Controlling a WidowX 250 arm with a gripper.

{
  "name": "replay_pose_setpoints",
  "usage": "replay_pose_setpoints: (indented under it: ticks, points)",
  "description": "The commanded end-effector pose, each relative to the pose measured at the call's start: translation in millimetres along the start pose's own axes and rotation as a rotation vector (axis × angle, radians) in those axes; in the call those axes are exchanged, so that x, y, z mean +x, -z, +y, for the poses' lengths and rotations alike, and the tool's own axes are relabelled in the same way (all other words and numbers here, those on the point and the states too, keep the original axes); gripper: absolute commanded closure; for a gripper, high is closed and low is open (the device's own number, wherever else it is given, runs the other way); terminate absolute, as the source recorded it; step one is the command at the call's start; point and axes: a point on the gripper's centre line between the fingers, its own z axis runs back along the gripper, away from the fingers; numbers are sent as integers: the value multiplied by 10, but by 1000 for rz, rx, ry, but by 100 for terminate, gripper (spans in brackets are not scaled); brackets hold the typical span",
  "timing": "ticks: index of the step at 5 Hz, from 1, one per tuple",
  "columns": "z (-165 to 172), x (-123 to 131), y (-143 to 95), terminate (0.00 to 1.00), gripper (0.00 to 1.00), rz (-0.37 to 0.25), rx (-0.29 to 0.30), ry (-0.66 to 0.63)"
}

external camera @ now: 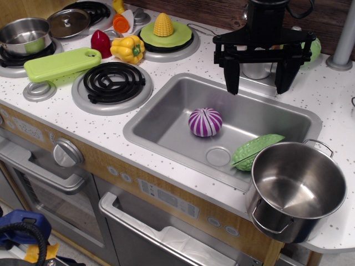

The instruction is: Put pot in sink

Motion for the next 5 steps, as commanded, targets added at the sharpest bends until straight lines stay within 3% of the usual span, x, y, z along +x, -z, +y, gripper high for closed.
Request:
replay_pose_setpoints:
  ticks: [1, 2, 3, 5]
  points:
    - [0, 0, 0, 0, 0, 0, 0, 0]
    - [-89, -79, -173, 0, 0, 45, 3, 73]
    - [-128, -309, -176, 0, 0, 73, 54, 217]
    - [-6, -570, 121, 0, 0, 57, -38, 386]
